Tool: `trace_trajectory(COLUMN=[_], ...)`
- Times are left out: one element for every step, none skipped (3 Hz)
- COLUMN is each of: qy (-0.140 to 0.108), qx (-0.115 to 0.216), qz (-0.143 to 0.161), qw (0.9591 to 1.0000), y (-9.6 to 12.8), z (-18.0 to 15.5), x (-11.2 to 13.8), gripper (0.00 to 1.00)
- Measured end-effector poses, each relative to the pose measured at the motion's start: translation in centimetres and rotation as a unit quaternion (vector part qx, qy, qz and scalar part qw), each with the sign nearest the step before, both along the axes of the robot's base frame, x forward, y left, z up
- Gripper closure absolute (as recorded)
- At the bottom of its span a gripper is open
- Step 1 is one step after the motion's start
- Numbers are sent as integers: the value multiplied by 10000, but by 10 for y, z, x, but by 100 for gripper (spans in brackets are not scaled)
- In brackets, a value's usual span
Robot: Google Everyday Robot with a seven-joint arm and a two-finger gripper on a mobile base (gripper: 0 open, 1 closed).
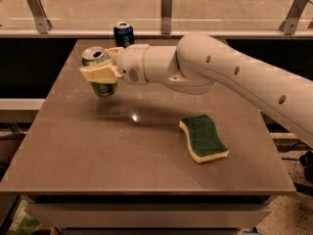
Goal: Pick green can
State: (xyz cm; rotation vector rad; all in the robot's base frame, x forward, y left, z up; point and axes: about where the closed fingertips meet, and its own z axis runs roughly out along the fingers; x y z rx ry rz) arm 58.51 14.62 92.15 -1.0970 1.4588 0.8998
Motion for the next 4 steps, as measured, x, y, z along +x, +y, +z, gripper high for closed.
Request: trace_trajectory(qy=[-180,-477,-706,-957], qx=[-39,-54,-83,-199], qz=[35,49,58,70], qw=[9998,9988,9975,9952], y=[-4,-8,-10,-10], z=[21,45,63,88], x=[5,10,11,12], gripper=[100,100,100,100])
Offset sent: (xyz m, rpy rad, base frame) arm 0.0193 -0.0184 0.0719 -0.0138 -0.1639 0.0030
